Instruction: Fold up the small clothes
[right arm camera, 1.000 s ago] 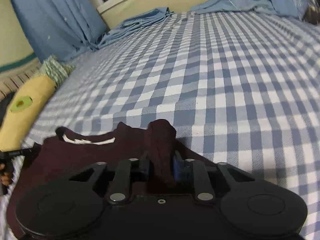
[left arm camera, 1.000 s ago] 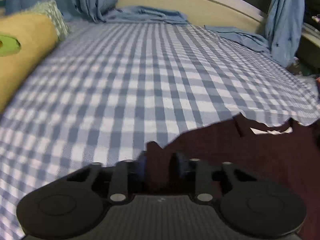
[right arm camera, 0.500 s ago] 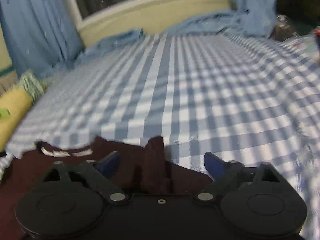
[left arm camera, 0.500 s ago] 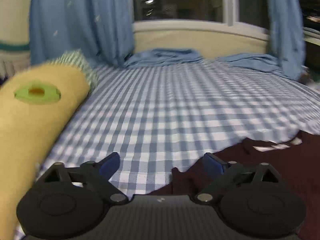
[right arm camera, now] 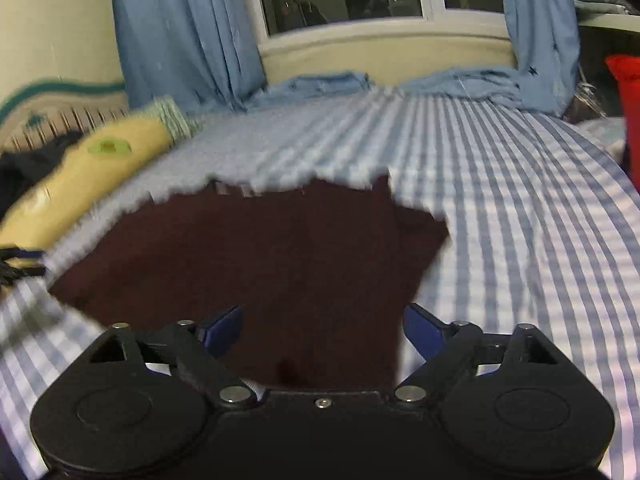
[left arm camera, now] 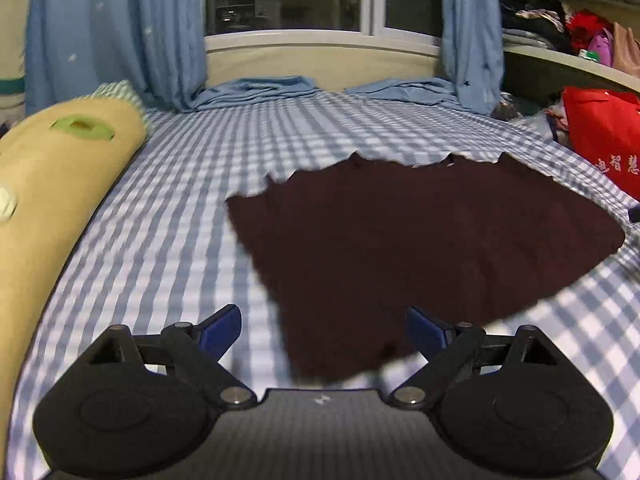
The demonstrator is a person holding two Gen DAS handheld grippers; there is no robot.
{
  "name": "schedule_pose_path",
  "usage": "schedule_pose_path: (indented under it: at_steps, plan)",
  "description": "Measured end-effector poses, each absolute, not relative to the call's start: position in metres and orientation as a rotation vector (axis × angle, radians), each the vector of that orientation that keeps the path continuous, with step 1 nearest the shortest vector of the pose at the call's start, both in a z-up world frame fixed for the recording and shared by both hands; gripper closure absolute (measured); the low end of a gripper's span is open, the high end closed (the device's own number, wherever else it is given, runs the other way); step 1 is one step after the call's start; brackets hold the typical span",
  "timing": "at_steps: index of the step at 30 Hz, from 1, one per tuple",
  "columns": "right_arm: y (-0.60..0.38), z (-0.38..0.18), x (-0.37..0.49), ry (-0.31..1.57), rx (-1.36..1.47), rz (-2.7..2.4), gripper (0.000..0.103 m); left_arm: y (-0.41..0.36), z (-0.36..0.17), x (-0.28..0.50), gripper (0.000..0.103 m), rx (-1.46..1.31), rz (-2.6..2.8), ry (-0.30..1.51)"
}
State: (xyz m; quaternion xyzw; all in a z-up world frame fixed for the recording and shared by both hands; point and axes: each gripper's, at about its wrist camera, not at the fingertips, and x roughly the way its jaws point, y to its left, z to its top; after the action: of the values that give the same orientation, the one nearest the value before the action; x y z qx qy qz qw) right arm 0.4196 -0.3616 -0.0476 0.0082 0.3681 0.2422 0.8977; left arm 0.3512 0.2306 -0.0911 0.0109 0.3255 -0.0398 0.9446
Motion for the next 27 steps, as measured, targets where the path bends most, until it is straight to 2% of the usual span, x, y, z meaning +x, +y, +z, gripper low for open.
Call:
schedule_pose_path:
  at_steps: [3,8,12,14,16,20,21,22,23,24,27]
  plan:
    - [-0.367,-0.071,0.409,0.796,0.067,0.478,0.021,0.253,-0.1,0.339,0.011,-0.09,-0.066,0.659]
    - [-0.392,-0.097,0.421,0.805,0.326,0.413,0.02,0.287,-0.111,0.344,0.011,-0.285,-0.066,0.643]
    - [-0.391,-0.115,0.434,0.86,0.487,0.44,0.022,0.289,-0.122,0.36,0.015,-0.349,-0.058,0.654]
    - [-0.386,-0.114,0.435,0.853,0.481,0.427,0.025,0.284,-0.125,0.37,0.024,-0.358,-0.087,0.676]
    - [-0.383,-0.113,0.434,0.853,0.479,0.414,0.034,0.274,-0.128,0.378,0.034,-0.349,-0.135,0.712]
    - [-0.382,-0.111,0.436,0.868,0.441,0.401,0.048,0.268,-0.137,0.387,0.046,-0.357,-0.107,0.752]
    - [-0.386,-0.111,0.438,0.871,0.435,0.396,0.052,0.271,-0.137,0.386,0.059,-0.375,-0.09,0.746]
    - [-0.385,-0.11,0.437,0.873,0.41,0.385,0.061,0.271,-0.136,0.386,0.073,-0.374,-0.081,0.748]
    - [-0.384,-0.11,0.436,0.877,0.371,0.376,0.07,0.271,-0.134,0.386,0.077,-0.352,-0.082,0.756]
    - [-0.379,-0.108,0.436,0.883,0.323,0.372,0.072,0.27,-0.131,0.385,0.085,-0.312,-0.086,0.756]
    - [-0.358,-0.099,0.434,0.889,0.155,0.351,0.079,0.257,-0.115,0.383,0.091,-0.143,-0.078,0.744]
